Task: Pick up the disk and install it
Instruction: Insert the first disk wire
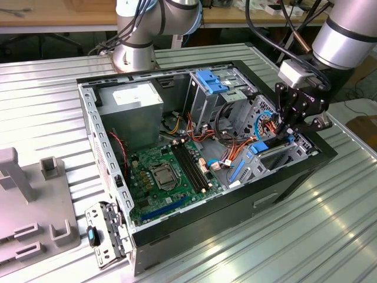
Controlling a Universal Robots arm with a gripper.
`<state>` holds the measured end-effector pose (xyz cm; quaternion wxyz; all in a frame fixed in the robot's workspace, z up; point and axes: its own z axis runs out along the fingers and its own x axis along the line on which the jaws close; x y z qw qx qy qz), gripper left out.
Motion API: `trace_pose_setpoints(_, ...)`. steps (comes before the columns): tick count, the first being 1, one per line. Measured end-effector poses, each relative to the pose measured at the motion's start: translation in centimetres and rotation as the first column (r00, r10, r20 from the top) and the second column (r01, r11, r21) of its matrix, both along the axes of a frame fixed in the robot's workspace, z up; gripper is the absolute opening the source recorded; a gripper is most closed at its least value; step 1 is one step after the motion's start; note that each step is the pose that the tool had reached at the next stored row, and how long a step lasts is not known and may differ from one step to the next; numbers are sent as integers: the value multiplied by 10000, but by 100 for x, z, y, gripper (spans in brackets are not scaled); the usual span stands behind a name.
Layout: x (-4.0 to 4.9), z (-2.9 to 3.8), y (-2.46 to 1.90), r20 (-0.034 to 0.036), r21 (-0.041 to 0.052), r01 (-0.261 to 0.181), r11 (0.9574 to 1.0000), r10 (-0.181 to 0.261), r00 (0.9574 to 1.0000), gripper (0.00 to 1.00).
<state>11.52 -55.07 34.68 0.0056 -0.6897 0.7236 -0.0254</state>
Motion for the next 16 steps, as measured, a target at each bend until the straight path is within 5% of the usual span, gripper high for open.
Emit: trace_pose_setpoints(16,1,-32,6,0,0,-119,9999,119,9999,17)
